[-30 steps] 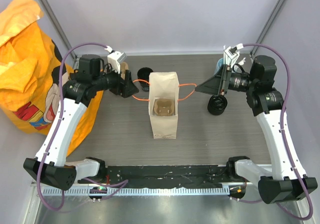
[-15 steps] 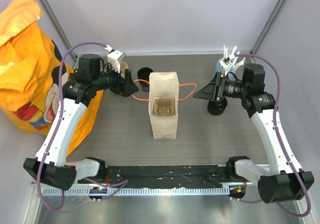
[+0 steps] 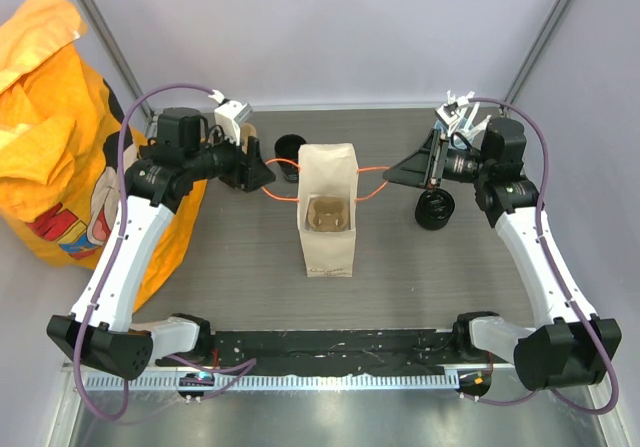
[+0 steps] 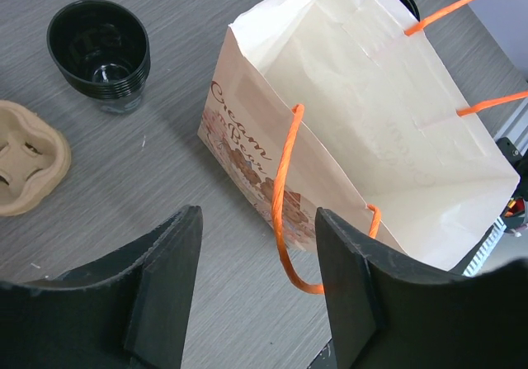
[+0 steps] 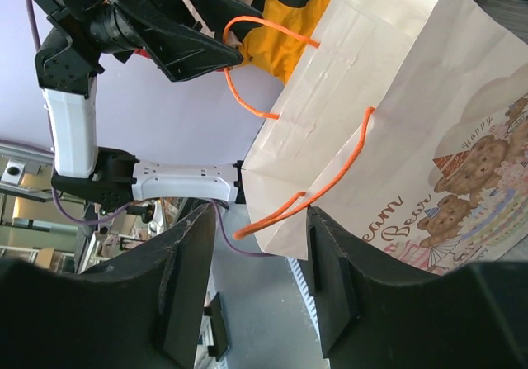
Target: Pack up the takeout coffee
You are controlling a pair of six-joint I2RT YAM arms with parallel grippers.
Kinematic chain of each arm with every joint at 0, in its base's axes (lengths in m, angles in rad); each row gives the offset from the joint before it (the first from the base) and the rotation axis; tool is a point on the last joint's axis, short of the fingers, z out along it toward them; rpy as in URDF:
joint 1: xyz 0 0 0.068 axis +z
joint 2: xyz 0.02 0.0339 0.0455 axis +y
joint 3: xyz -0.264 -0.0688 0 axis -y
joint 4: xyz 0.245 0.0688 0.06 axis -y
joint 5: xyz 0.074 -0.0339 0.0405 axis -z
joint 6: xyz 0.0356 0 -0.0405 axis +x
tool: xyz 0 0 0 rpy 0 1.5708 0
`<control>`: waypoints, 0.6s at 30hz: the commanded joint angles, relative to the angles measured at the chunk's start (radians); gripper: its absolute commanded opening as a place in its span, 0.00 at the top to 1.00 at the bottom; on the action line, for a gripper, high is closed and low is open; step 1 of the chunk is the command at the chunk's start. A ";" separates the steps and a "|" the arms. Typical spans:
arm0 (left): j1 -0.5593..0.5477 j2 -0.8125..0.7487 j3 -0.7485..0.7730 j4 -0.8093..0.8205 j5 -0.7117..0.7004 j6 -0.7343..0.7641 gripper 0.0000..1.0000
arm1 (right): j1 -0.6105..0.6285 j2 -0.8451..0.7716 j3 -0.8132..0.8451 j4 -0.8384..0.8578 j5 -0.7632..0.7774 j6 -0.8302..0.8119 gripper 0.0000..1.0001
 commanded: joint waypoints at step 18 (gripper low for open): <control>0.005 0.031 0.073 0.041 0.024 -0.019 0.57 | 0.015 0.013 0.010 0.120 -0.030 0.114 0.64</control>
